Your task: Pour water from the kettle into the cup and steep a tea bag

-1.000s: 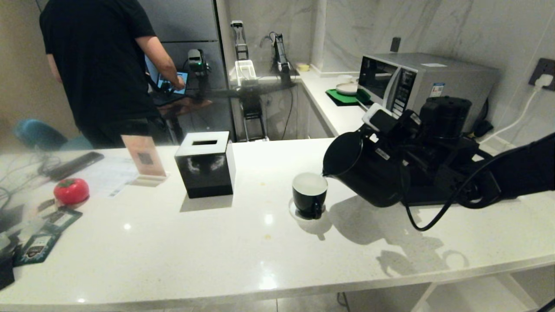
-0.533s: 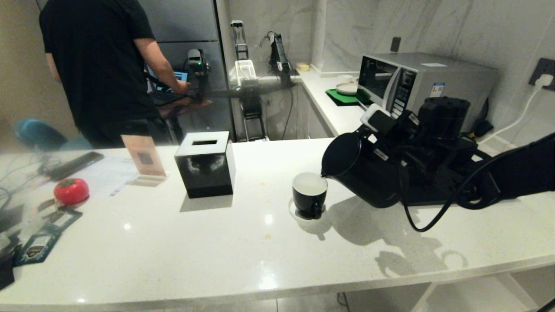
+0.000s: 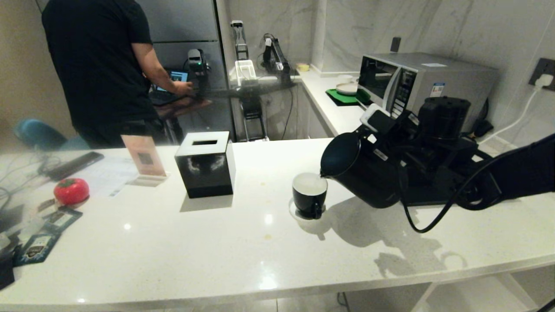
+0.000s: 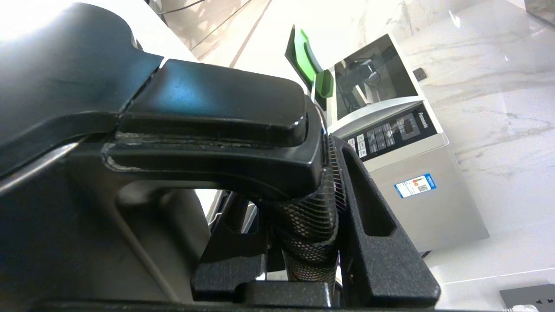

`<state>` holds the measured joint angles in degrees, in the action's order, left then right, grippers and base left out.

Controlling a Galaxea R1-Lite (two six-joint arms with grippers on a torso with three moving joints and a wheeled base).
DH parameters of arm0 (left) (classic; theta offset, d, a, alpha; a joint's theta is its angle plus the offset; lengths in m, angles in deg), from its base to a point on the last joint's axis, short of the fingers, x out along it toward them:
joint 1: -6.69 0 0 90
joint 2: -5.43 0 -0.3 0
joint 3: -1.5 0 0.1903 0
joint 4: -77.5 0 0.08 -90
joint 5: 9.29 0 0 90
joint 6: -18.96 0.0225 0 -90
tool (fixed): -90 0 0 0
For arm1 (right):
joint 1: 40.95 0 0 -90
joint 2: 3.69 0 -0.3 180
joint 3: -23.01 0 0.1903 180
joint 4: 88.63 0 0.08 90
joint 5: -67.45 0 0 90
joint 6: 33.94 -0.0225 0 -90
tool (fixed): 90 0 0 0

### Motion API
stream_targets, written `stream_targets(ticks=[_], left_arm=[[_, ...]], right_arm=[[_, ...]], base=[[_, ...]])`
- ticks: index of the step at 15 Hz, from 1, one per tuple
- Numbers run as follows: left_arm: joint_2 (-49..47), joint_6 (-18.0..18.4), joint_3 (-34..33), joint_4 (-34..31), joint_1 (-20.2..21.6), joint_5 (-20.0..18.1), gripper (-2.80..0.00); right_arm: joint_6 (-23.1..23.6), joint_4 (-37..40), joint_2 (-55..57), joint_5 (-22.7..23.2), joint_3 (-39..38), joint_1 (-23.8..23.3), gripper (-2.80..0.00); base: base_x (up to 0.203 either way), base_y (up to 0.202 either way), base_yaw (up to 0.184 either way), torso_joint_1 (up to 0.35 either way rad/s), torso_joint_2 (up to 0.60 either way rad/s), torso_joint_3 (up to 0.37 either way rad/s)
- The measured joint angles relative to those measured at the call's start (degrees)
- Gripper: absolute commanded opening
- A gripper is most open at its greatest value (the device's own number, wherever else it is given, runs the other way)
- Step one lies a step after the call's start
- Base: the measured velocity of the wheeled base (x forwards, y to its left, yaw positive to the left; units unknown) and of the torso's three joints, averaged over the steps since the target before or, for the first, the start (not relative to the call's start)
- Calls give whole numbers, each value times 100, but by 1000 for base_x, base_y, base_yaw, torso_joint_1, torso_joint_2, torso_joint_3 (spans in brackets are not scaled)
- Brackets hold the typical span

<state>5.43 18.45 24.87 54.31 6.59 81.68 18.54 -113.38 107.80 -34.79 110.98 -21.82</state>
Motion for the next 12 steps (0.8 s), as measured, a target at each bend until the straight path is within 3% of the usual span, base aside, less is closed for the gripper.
stream_targets(ticks=[12], left_arm=[[0,2,0,-4,0,0,-280]], right_arm=[[12,-23,-15,3,-88,0,-280]], base=[[0,0,0,0,0,0]])
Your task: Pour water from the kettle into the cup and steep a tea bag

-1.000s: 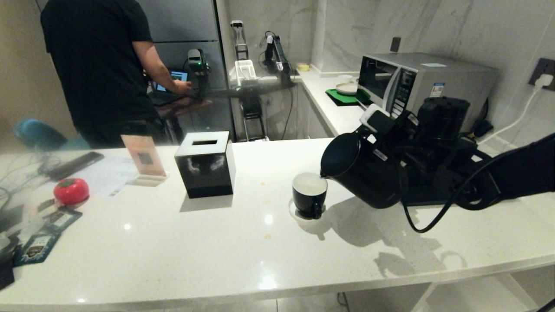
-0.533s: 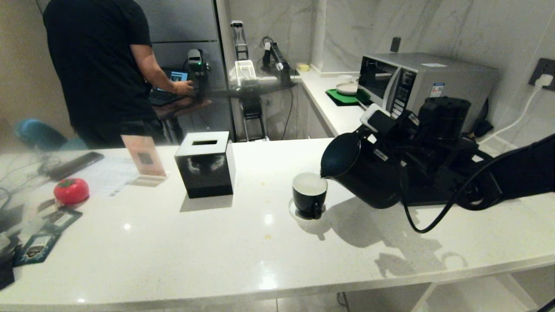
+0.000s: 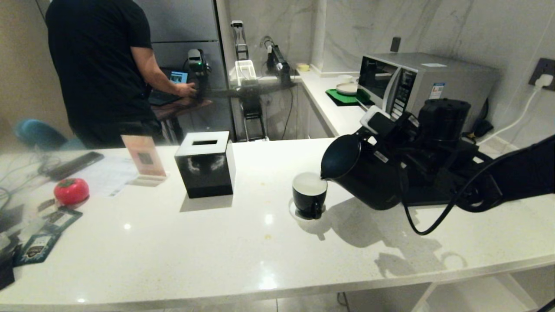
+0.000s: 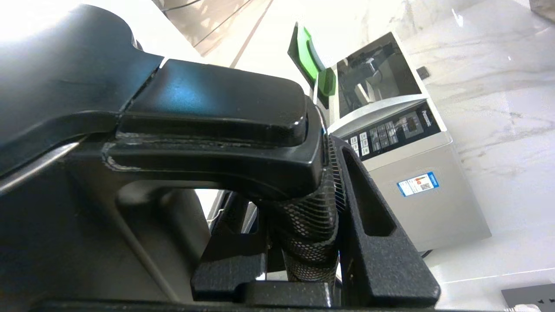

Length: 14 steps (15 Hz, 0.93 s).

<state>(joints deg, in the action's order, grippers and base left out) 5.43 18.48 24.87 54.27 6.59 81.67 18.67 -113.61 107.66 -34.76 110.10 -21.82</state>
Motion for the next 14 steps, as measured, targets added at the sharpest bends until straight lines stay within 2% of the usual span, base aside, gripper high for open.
stream_targets(ticks=[14], left_arm=[[0,-2,0,2,0,-3,-280]], right_arm=[[-26,-13,-35,8,-2,0,-280]], base=[[0,0,0,0,0,0]])
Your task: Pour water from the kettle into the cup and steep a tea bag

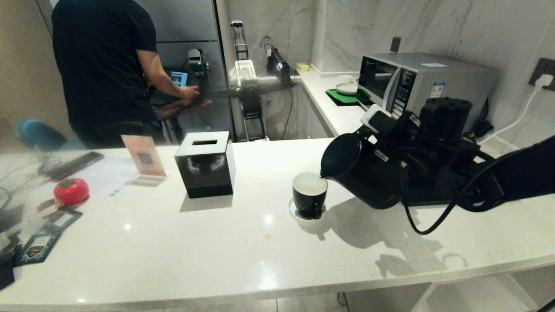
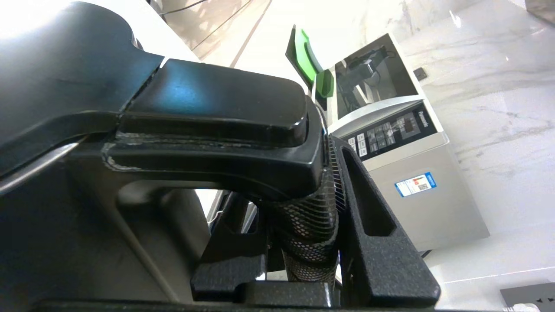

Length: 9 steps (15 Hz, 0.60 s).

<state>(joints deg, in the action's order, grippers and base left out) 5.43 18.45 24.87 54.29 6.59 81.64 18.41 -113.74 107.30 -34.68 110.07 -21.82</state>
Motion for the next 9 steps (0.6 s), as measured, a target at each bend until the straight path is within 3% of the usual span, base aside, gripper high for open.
stream_targets(ticks=[9], left_arm=[[0,2,0,2,0,4,-280]], right_arm=[[-1,35,-138,-2,24,-6,-280]], base=[[0,0,0,0,0,0]])
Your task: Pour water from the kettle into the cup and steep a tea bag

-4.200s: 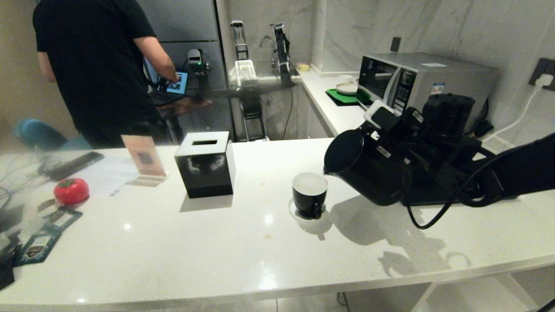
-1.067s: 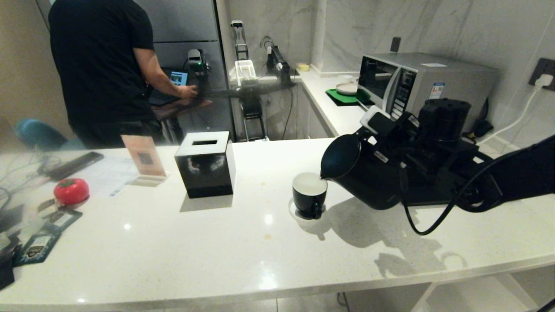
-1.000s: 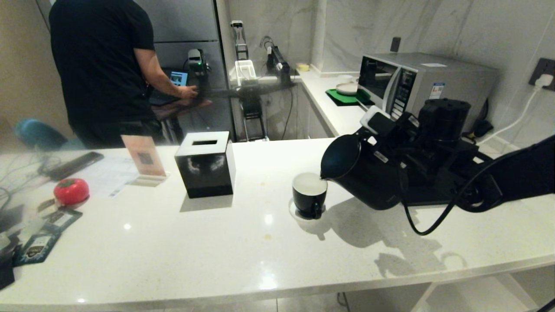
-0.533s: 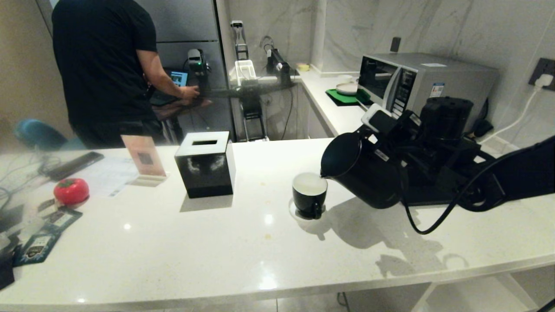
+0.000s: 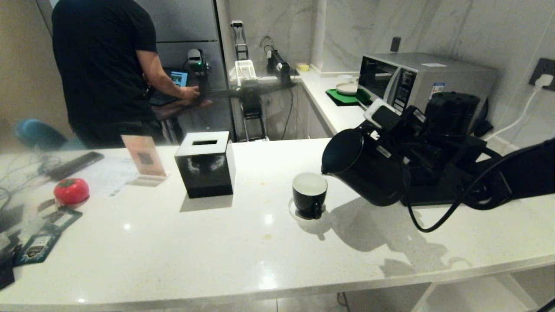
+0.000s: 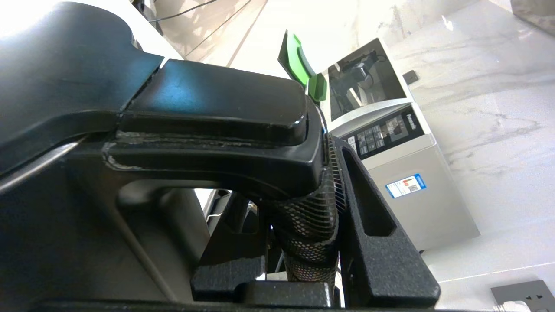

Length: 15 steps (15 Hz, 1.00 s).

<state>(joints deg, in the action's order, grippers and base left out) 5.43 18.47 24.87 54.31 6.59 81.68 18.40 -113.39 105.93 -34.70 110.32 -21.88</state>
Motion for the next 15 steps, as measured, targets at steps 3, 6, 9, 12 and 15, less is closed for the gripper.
stream_targets(ticks=[3,6,9,12,15], left_arm=[[0,1,0,-2,0,-4,-280],[0,-2,0,-2,0,-2,-280],[0,-2,0,-4,0,-2,-280],[0,-2,0,-4,0,-3,-280],[0,-2,0,-7,0,-2,-280]], right_arm=[[-9,12,-48,6,-11,6,-280],[-59,6,-105,23,-35,6,-280],[-341,0,-159,23,-94,9,-280],[-765,14,-241,17,-191,15,-280],[-1130,9,-339,-5,-289,13,-280]], base=[[0,0,0,0,0,0],[0,0,0,0,0,0],[0,0,0,0,0,0],[0,0,0,0,0,0],[0,0,0,0,0,0]])
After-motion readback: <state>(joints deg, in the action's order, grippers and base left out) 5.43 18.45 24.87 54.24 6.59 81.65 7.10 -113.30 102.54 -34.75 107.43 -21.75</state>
